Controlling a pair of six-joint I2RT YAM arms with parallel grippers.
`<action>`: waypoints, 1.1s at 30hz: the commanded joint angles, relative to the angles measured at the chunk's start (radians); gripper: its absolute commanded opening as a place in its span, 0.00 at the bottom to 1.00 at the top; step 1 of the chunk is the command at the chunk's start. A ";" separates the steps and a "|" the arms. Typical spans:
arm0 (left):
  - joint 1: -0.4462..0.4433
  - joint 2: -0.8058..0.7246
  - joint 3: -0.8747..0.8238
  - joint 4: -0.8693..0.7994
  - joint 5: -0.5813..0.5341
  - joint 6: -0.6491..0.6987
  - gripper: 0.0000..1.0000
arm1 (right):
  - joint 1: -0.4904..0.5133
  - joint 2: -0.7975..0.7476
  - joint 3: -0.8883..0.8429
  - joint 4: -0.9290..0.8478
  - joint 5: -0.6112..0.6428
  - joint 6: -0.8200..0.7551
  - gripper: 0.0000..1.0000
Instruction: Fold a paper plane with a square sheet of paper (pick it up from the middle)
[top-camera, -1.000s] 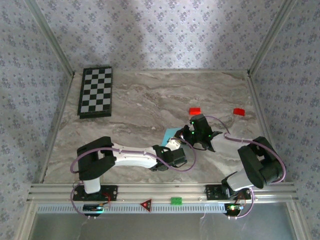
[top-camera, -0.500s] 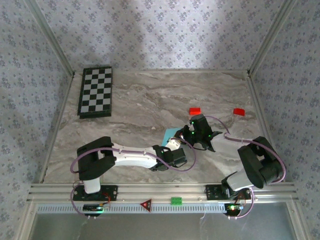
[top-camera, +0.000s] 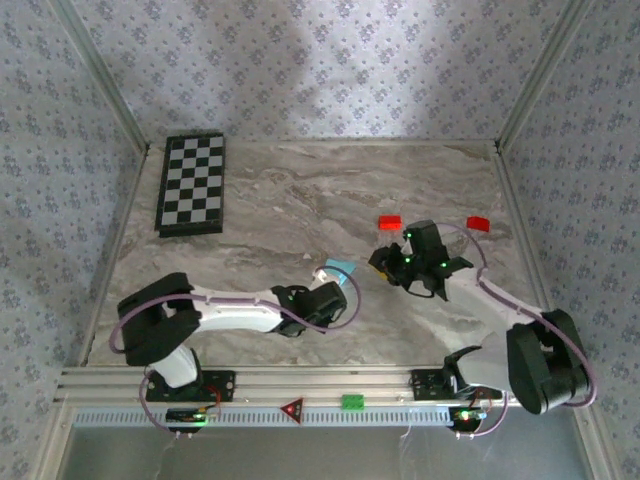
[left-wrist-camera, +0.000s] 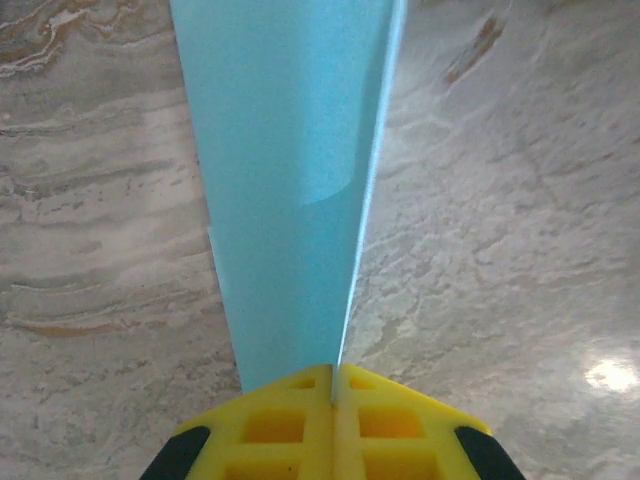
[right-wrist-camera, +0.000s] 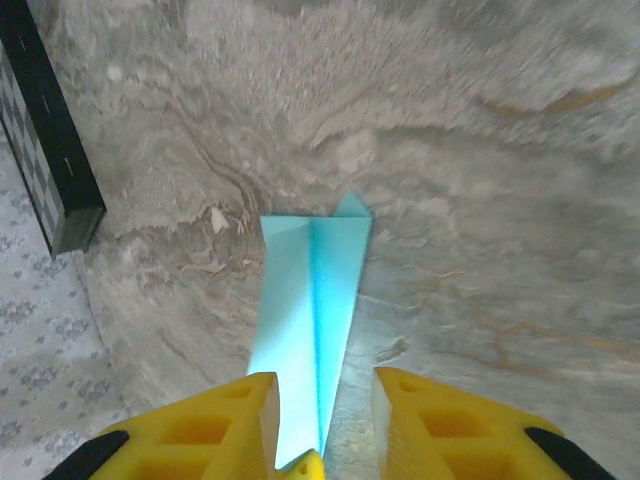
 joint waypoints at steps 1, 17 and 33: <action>0.038 -0.063 -0.055 0.161 0.144 -0.034 0.00 | -0.024 -0.061 -0.039 -0.090 0.040 -0.039 0.34; 0.123 -0.108 -0.130 0.250 0.263 -0.055 0.00 | -0.026 -0.035 -0.110 0.050 -0.023 0.011 0.35; 0.135 -0.083 -0.132 0.288 0.331 -0.017 0.00 | 0.008 0.005 -0.111 0.138 -0.090 0.033 0.40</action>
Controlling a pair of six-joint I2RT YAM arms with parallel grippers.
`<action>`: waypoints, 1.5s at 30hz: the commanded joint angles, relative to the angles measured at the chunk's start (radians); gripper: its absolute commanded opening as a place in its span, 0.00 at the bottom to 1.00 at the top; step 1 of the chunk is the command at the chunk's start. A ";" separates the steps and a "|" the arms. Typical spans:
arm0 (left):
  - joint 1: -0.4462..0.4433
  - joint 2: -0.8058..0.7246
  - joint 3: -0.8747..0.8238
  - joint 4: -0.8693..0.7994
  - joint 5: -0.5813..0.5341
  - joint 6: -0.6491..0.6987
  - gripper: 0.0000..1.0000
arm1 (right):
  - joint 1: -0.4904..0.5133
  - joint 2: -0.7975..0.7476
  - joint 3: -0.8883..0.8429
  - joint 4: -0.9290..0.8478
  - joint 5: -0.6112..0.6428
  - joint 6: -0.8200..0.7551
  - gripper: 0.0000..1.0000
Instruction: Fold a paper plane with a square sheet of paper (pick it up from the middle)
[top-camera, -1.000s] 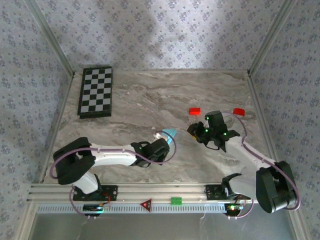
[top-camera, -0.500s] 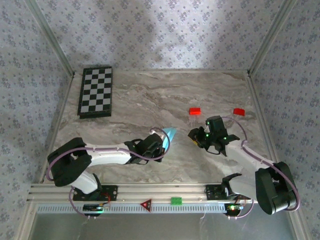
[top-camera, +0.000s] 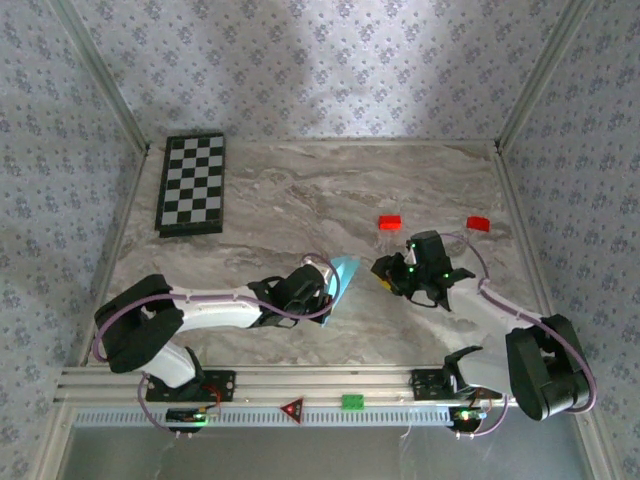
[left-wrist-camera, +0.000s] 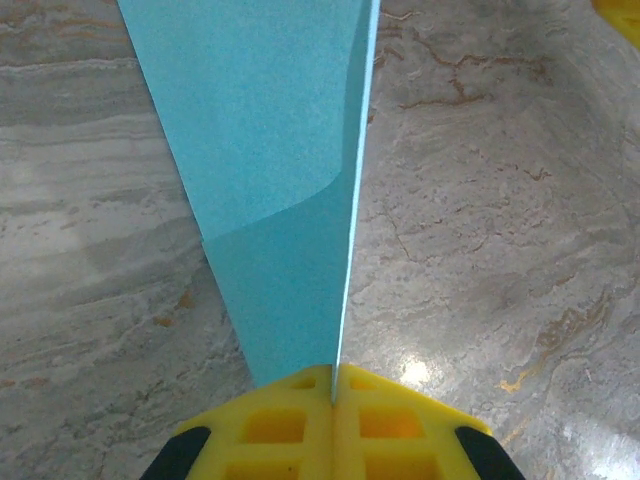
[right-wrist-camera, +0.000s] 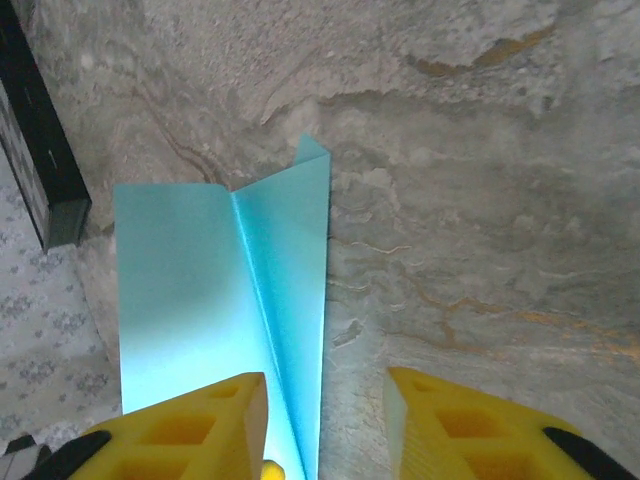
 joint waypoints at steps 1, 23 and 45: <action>0.004 0.005 0.001 0.011 0.023 0.026 0.00 | 0.022 0.018 0.002 0.049 -0.046 0.019 0.44; -0.100 0.079 0.198 -0.335 -0.203 0.250 0.04 | 0.150 0.251 0.272 -0.139 -0.018 0.051 0.56; -0.152 0.159 0.303 -0.501 -0.338 0.355 0.09 | 0.152 0.350 0.331 -0.255 -0.106 -0.038 0.40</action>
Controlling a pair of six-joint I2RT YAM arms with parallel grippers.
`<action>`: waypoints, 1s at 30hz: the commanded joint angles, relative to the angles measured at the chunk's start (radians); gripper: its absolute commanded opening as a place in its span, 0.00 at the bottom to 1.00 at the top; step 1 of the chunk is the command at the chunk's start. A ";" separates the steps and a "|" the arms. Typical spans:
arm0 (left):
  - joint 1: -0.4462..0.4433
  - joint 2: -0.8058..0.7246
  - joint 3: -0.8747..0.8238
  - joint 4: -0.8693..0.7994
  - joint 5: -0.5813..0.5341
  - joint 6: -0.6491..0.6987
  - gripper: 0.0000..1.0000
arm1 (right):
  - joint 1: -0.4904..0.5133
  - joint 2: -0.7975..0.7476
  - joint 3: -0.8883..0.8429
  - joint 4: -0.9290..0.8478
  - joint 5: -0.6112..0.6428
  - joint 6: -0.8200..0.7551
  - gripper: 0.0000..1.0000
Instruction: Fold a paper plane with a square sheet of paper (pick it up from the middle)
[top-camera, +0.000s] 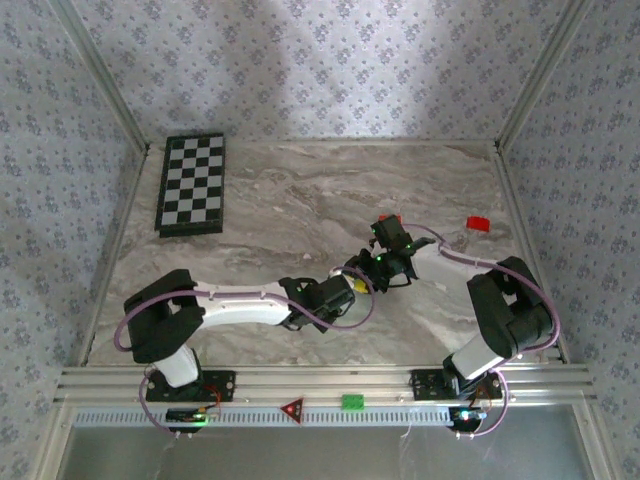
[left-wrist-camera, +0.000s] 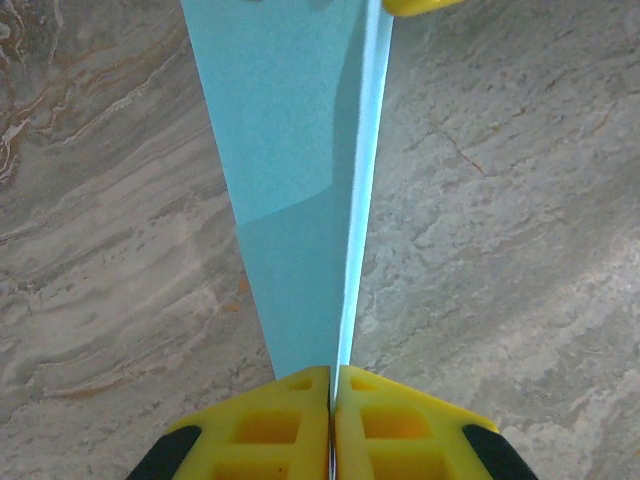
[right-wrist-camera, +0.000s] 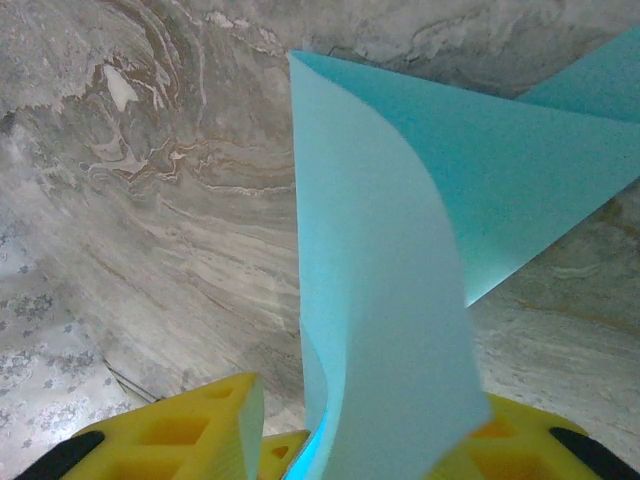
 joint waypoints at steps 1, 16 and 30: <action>-0.012 0.016 0.030 -0.055 -0.042 0.025 0.10 | -0.003 -0.005 0.029 -0.055 -0.014 -0.027 0.40; -0.028 0.033 0.037 -0.053 -0.063 0.020 0.09 | -0.035 -0.051 -0.045 0.017 -0.029 0.025 0.43; -0.030 0.004 0.010 -0.026 -0.076 0.024 0.10 | -0.040 -0.043 -0.049 0.005 -0.021 0.018 0.31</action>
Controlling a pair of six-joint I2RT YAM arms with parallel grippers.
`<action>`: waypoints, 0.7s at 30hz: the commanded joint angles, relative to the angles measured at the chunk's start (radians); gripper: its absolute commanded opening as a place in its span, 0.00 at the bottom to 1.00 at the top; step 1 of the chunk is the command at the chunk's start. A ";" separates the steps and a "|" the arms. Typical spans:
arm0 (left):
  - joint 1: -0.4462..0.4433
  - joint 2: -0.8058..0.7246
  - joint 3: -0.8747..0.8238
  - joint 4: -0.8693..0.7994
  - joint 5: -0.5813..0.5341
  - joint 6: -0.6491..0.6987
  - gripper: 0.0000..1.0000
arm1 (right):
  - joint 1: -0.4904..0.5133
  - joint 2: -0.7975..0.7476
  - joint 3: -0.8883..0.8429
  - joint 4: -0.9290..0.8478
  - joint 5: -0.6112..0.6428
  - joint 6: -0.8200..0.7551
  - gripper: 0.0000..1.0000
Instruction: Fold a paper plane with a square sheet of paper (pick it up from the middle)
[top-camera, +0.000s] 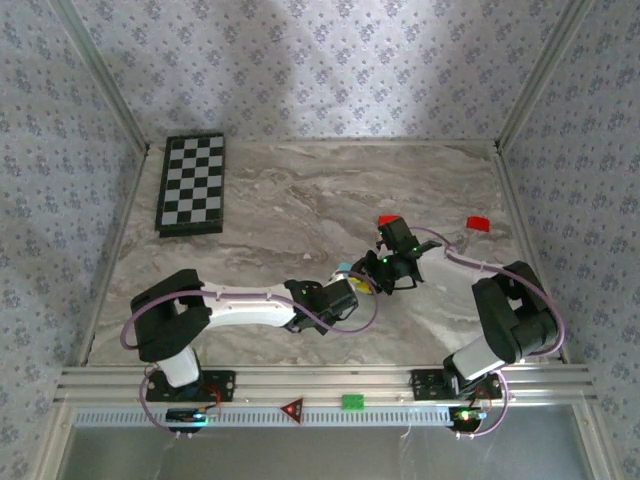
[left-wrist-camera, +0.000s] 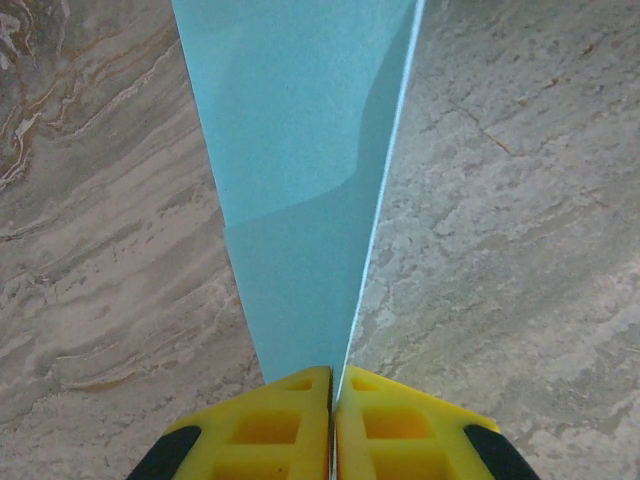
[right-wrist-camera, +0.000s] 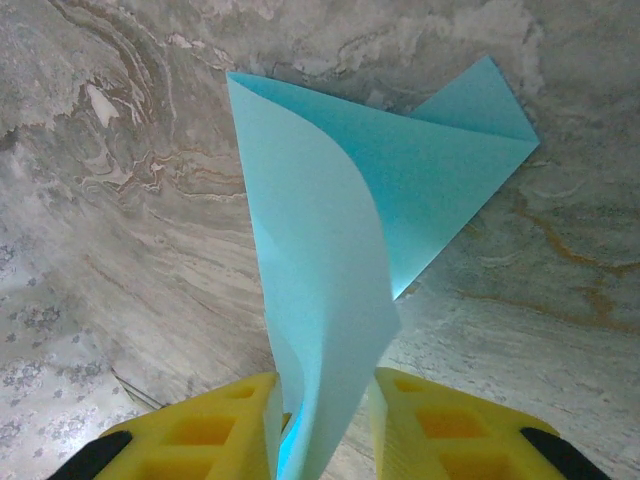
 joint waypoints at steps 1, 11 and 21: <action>-0.010 -0.028 -0.004 -0.004 -0.023 0.020 0.10 | -0.006 -0.008 0.001 -0.006 -0.017 0.009 0.31; -0.017 -0.024 -0.004 -0.018 -0.034 0.030 0.11 | -0.011 -0.010 0.003 0.032 -0.022 0.035 0.43; -0.019 -0.027 -0.001 -0.014 -0.042 0.032 0.11 | -0.008 0.003 -0.002 0.022 -0.024 0.026 0.32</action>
